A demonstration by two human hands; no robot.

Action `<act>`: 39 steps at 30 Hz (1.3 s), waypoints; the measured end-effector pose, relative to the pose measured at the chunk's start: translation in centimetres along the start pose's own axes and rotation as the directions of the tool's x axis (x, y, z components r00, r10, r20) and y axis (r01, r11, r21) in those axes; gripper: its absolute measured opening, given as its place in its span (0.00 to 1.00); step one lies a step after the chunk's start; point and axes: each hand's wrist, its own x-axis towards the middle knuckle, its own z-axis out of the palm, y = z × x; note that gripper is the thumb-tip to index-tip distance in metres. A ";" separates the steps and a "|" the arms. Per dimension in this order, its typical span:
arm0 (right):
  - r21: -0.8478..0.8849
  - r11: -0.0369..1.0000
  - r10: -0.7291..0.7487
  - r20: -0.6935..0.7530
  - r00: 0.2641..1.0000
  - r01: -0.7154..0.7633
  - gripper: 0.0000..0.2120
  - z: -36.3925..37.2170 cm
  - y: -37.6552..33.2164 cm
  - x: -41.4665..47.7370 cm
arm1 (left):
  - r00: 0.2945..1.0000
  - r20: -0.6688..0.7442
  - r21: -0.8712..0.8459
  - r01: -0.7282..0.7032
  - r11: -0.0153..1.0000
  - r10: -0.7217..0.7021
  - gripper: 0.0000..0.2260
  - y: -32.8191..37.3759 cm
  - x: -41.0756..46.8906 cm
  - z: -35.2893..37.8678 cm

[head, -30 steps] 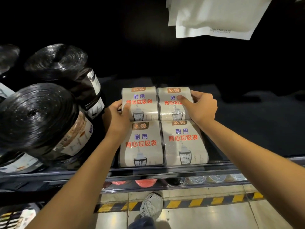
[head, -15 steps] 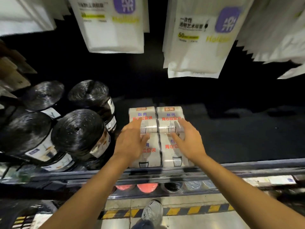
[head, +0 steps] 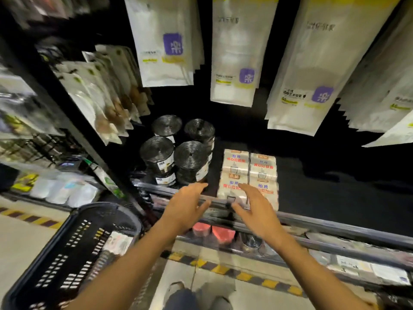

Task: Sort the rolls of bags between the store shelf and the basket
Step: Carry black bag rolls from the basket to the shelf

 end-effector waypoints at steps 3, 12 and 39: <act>-0.029 0.998 -0.047 0.080 0.996 0.049 0.28 1.9 -2.8 -0.2 | 0.996 -0.024 0.027 0.088 0.996 -0.087 0.25 -2.7 -2.8 -1.1; -0.045 0.945 -0.304 0.255 0.918 0.325 0.27 10.5 -15.6 1.3 | 0.926 -0.176 -0.031 0.334 0.942 -0.334 0.23 -13.5 -13.3 -5.8; -0.107 0.847 -0.286 0.734 0.616 0.520 0.24 36.6 -30.0 14.2 | 0.553 -0.081 -0.347 0.764 0.544 -0.829 0.23 -39.1 -18.4 -5.2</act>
